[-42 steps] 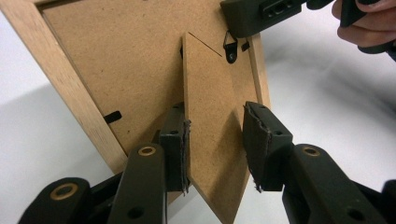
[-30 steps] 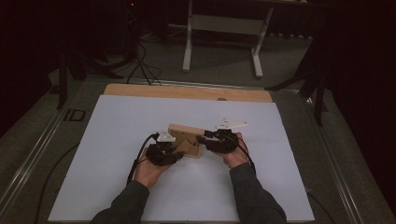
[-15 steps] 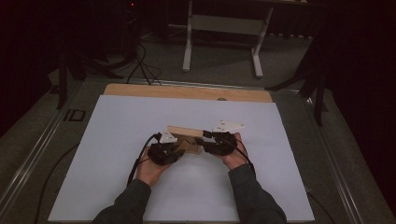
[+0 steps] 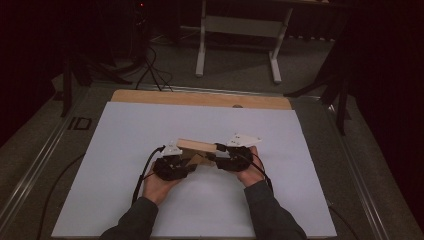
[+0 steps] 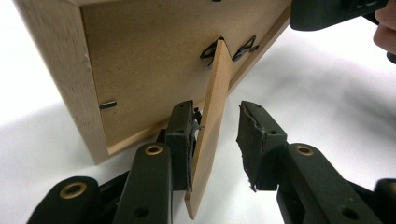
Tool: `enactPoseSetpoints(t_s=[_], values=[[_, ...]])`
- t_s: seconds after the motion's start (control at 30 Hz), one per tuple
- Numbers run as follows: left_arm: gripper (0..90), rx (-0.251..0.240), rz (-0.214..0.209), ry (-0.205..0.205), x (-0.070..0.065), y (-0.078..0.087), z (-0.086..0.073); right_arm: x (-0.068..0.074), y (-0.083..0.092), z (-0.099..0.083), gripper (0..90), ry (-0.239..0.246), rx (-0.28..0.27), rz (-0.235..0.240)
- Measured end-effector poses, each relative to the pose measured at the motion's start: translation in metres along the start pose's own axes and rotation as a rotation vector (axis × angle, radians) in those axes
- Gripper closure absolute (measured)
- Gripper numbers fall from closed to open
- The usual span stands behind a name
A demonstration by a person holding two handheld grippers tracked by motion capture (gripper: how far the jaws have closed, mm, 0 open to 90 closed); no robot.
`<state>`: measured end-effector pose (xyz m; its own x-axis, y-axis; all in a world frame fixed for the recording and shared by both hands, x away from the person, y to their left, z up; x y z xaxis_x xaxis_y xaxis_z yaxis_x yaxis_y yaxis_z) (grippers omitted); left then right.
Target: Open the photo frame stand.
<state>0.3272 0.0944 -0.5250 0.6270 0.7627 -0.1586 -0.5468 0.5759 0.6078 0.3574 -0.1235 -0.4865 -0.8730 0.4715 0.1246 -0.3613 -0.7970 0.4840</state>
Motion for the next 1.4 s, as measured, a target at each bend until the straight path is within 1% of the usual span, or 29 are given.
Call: enactPoseSetpoints(t_s=[0.13, 0.37, 0.57, 0.67, 0.8, 1.0, 1.23, 1.4], values=[[64.9, -0.001, -0.016, 0.01, 0.001, 0.003, -0.004, 0.005, 0.0, -0.001, 49.5, 0.011, 0.008, 0.0], [63.6, -0.015, -0.022, 0.005, 0.001, 0.01, -0.008, 0.012, 0.001, -0.002, 48.0, 0.036, 0.022, -0.006], [61.8, -0.013, -0.034, 0.0, 0.002, 0.014, -0.011, 0.016, 0.002, -0.004, 47.6, 0.047, 0.027, -0.002], [61.6, -0.009, -0.032, -0.002, 0.002, 0.016, -0.013, 0.017, 0.003, -0.005, 47.5, 0.051, 0.032, 0.0], [60.6, -0.015, -0.025, -0.003, 0.002, 0.02, -0.014, 0.019, 0.004, -0.006, 46.6, 0.063, 0.038, 0.0], [59.5, -0.013, -0.014, -0.018, 0.001, 0.021, -0.017, 0.021, 0.003, -0.007, 45.4, 0.067, 0.039, 0.001], [58.4, -0.01, -0.002, -0.033, 0.0, 0.023, -0.018, 0.023, 0.001, -0.008, 44.2, 0.095, 0.051, -0.002], [57.8, -0.025, 0.005, -0.031, 0.001, 0.026, -0.017, 0.024, 0.001, -0.008, 44.0, 0.098, 0.051, -0.001]])
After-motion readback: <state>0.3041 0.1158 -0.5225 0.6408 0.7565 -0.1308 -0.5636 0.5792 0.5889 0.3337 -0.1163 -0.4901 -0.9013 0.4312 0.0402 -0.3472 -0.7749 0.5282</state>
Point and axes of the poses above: each handheld gripper's, and its own axes: y roughly backward along the jaws, z roughly out of its top, x roughly to its left, the point moved 2 cm from there along -y, roughly forward along the jaws, and after that the axes turned 7 degrees about z, right-handed, at the moved point
